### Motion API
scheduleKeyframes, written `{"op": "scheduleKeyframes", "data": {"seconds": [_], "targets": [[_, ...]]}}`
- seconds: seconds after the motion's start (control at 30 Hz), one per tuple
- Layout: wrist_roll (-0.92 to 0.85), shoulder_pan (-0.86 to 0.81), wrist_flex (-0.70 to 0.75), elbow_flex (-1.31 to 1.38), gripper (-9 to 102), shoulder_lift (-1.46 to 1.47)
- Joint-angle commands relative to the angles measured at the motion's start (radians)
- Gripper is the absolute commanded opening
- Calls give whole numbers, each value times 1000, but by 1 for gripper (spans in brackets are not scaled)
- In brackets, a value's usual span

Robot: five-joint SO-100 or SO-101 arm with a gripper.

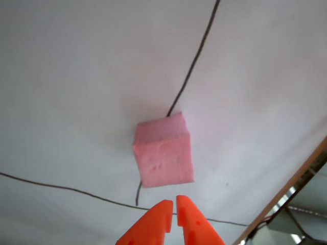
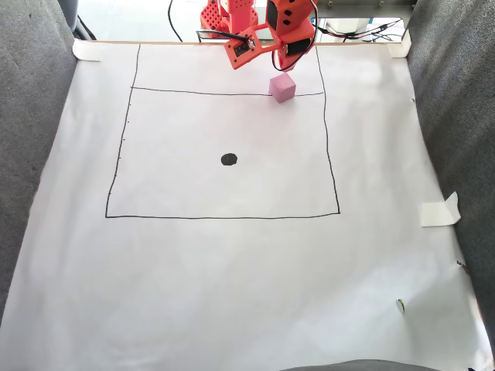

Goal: Grasp the colored block, Place it on the black dot, and then return the arm to the default position.

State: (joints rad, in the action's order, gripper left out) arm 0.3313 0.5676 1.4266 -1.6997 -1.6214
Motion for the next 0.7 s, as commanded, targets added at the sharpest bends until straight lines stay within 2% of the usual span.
{"op": "scheduleKeyframes", "data": {"seconds": [0.0,0.1,0.17,0.23,0.4,0.67], "targets": [[-29,2,-5,18,3,-18],[-23,3,9,17,24,-31],[-17,6,17,15,28,-38],[-14,15,18,0,37,-49],[-11,31,58,-12,46,-60],[-28,20,48,-64,46,11]]}}
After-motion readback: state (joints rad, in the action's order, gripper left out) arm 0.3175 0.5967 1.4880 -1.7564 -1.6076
